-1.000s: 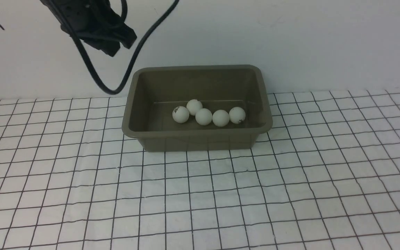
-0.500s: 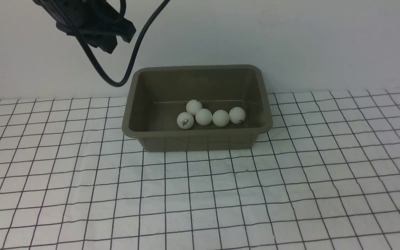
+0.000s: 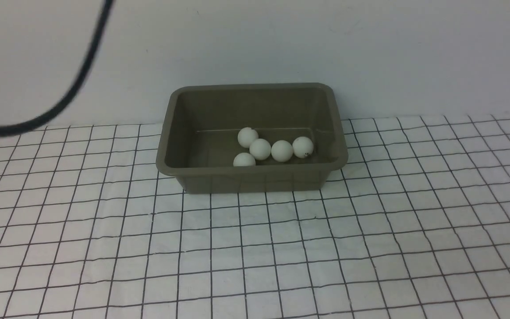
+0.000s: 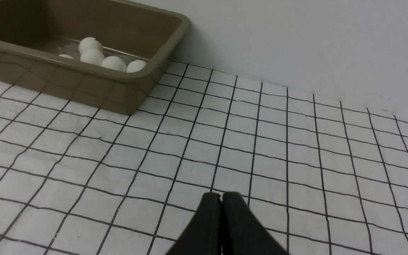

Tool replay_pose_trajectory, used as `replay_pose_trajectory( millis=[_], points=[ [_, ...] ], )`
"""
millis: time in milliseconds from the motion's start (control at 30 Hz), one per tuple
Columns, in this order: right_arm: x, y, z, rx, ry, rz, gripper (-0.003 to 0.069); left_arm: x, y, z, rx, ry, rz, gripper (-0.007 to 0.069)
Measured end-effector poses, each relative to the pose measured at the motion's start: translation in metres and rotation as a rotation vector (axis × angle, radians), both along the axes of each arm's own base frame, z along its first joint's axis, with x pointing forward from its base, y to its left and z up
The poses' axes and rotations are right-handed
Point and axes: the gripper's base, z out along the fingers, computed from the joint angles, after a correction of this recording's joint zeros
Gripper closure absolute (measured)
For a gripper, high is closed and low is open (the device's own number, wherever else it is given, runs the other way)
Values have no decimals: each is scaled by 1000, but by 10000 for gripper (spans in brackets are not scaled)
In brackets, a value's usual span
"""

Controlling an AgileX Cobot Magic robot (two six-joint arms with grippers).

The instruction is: Put the table tennis balls into the box on the white checkered tablecloth.

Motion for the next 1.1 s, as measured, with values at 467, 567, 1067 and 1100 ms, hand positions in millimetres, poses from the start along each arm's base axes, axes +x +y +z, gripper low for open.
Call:
replay_pose_trajectory(
  millis=[467, 567, 1067, 1100],
  points=[
    [0, 0, 0, 0, 0, 0, 676, -92, 82, -183, -338, -181, 375, 450],
    [0, 0, 0, 0, 0, 0, 676, -109, 90, -208, -403, -226, 431, 450],
    [0, 0, 0, 0, 0, 0, 676, -169, 92, -292, -422, -300, 459, 450],
    [0, 0, 0, 0, 0, 0, 676, -172, 92, -299, -422, -308, 457, 450]
  ],
)
